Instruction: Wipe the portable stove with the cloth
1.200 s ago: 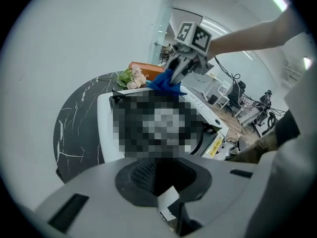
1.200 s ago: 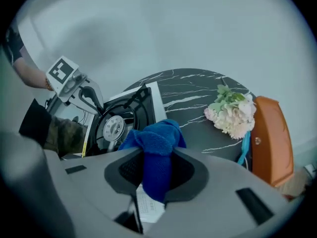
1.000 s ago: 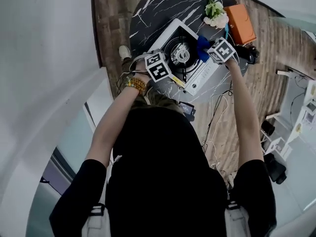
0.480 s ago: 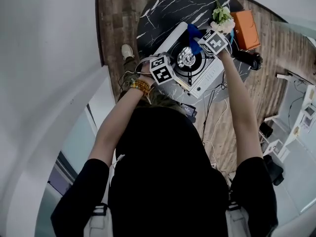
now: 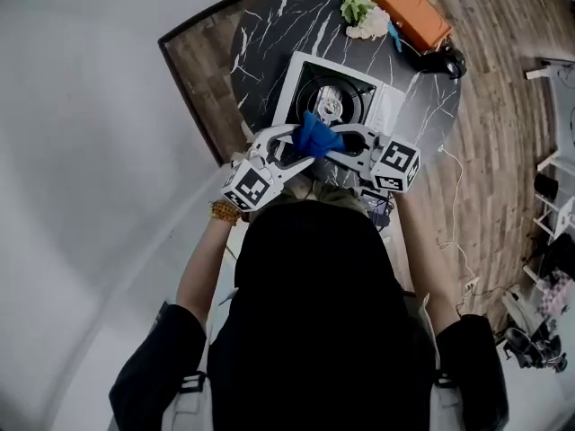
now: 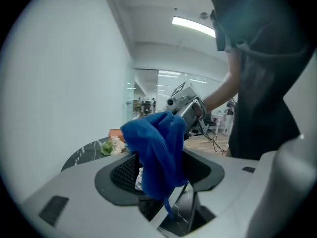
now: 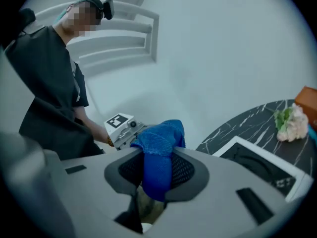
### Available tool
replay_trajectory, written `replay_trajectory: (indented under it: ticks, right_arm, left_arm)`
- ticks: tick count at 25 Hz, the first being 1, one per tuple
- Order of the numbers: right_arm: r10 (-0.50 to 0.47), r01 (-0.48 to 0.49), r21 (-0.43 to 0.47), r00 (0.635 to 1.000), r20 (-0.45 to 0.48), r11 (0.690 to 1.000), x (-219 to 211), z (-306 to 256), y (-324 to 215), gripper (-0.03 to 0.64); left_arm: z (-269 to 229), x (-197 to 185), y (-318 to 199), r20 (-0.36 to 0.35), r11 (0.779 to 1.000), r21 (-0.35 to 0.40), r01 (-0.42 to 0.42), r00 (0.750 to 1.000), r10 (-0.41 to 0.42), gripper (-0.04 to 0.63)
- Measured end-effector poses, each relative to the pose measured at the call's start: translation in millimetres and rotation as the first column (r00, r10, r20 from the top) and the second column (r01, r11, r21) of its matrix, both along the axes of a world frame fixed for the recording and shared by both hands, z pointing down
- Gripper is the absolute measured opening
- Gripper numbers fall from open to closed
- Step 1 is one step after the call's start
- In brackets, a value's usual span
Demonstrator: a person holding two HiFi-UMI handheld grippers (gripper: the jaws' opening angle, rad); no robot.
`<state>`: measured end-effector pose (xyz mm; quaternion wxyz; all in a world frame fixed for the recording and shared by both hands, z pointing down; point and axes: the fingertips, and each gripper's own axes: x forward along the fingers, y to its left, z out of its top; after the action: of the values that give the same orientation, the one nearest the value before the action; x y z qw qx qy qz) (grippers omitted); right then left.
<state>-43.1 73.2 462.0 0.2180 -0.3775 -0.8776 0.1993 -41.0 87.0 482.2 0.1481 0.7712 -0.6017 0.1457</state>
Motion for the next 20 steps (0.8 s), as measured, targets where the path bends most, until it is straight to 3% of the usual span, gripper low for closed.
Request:
replay_trajectory:
  ticks: [3, 5, 6, 7, 8, 10, 12, 15, 17, 20]
  right_arm:
    - [0.029, -0.031, -0.09, 0.999, -0.023, 0.995, 15.9, 1.0, 16.6, 0.086]
    - [0.125, -0.127, -0.131, 0.992, -0.024, 0.983, 15.0, 4.1, 7.3, 0.088]
    - [0.184, -0.186, -0.132, 0.983, -0.023, 0.974, 14.8, 5.9, -2.6, 0.091]
    - [0.247, -0.248, -0.118, 0.969, -0.023, 0.961, 15.6, 8.3, -14.5, 0.104]
    - [0.308, -0.309, -0.09, 0.951, -0.025, 0.947, 18.0, 11.6, -27.1, 0.146]
    - [0.398, -0.399, -0.031, 0.917, -0.031, 0.917, 28.6, 19.1, -49.4, 0.149]
    - [0.45, -0.451, -0.008, 0.891, -0.055, 0.892, 44.7, 26.1, -66.2, 0.149]
    - [0.513, -0.515, 0.003, 0.853, -0.098, 0.857, 72.5, 36.4, -85.2, 0.149]
    - [0.553, -0.556, 0.009, 0.824, -0.121, 0.831, 89.8, 41.5, -93.6, 0.149]
    - [0.599, -0.605, 0.008, 0.787, -0.146, 0.796, 110.4, 47.0, -99.5, 0.149]
  left_arm:
    - [-9.9, 28.5, -12.4, 0.156, 0.984, -0.031, -0.177, 0.971, 0.18, 0.237]
    - [-5.3, 31.6, -20.9, 0.222, 0.977, -0.055, -0.208, 0.951, 0.215, 0.197]
    - [-2.7, 27.5, -25.4, 0.234, 0.978, -0.061, -0.202, 0.949, 0.211, 0.169]
    - [0.8, 19.2, -30.6, 0.24, 0.981, -0.067, -0.182, 0.951, 0.193, 0.099]
    - [6.7, 5.5, -36.2, 0.248, 0.986, -0.081, -0.143, 0.956, 0.158, 0.072]
    - [29.9, -38.3, -47.1, 0.258, 0.988, -0.152, -0.013, 0.965, 0.052, 0.066]
    - [67.4, -90.5, -56.2, 0.258, 0.951, -0.286, 0.119, 0.965, -0.043, 0.066]
    - [124.8, -141.6, -70.6, 0.277, 0.854, -0.486, 0.186, 0.96, -0.051, 0.064]
    - [147.4, -152.4, -83.9, 0.268, 0.812, -0.556, 0.179, 0.963, -0.029, 0.064]
    - [158.2, -155.7, -97.8, 0.205, 0.775, -0.602, 0.19, 0.975, -0.08, 0.06]
